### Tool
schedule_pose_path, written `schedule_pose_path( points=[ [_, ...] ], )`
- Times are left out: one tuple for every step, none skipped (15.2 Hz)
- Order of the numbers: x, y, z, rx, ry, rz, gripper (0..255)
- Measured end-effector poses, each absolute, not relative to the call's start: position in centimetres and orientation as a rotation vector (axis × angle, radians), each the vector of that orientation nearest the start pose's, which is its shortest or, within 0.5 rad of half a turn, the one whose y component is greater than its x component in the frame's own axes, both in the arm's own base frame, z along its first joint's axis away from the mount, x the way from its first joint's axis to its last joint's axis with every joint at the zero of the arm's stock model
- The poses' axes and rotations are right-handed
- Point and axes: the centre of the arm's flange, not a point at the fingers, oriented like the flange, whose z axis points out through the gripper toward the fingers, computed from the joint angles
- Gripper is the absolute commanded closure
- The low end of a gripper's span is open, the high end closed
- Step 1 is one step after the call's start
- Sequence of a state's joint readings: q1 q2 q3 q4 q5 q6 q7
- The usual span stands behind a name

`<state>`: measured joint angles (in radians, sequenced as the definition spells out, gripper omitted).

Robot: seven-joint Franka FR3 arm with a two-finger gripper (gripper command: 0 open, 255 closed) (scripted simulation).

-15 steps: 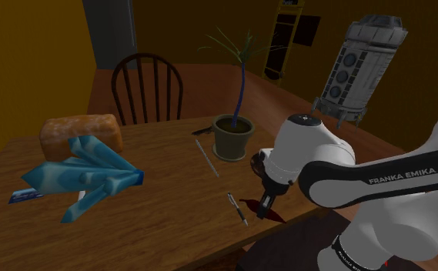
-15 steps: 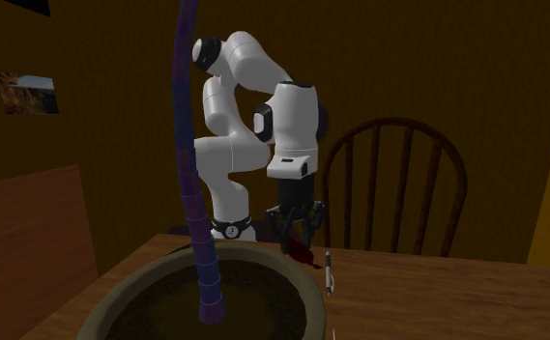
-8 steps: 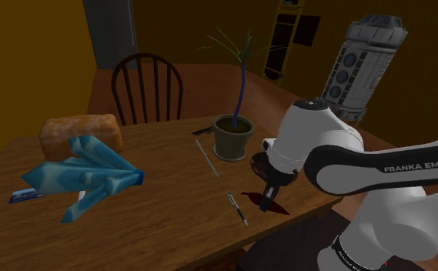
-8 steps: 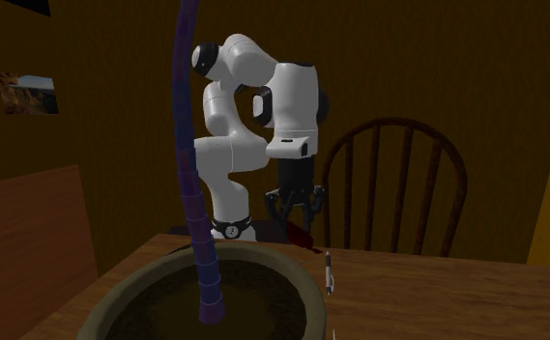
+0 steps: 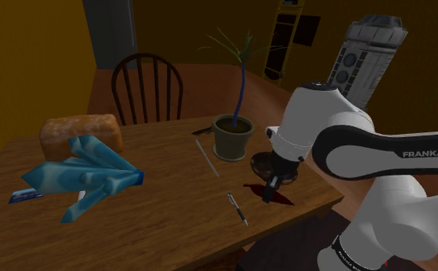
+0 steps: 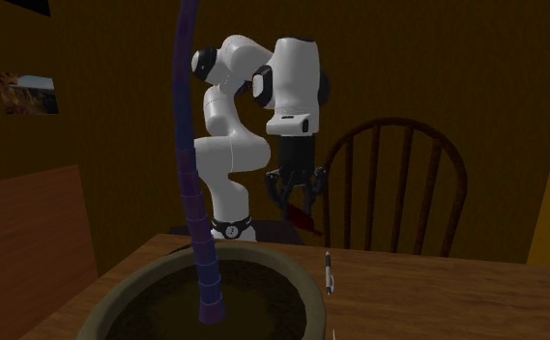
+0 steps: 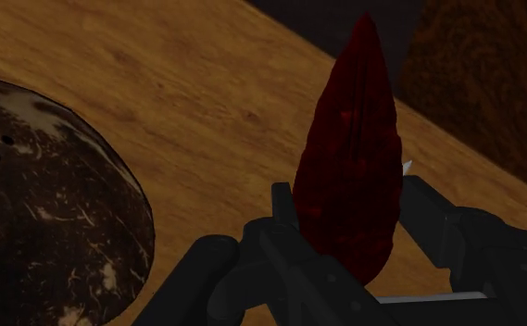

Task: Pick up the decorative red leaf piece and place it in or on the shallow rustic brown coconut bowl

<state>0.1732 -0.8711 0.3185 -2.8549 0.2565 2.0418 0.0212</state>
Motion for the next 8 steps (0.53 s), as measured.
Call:
schedule_pose_path(
  points=[
    [25.9, 14.0, 41.3, -3.117, -0.397, -0.073, 255],
    [25.9, 13.9, 41.9, -3.117, -0.397, -0.074, 255],
    [25.9, 13.9, 42.4, -3.117, -0.397, -0.074, 255],
    [25.9, 13.9, 42.9, -3.117, -0.397, -0.073, 255],
    [26.2, 13.3, 43.1, -3.117, -0.396, -0.073, 255],
    [26.7, 12.5, 43.3, -3.117, -0.396, -0.073, 255],
    [27.3, 11.5, 43.7, -3.117, -0.395, -0.073, 255],
    [28.0, 10.5, 43.7, -3.118, -0.395, -0.073, 255]
  ],
)
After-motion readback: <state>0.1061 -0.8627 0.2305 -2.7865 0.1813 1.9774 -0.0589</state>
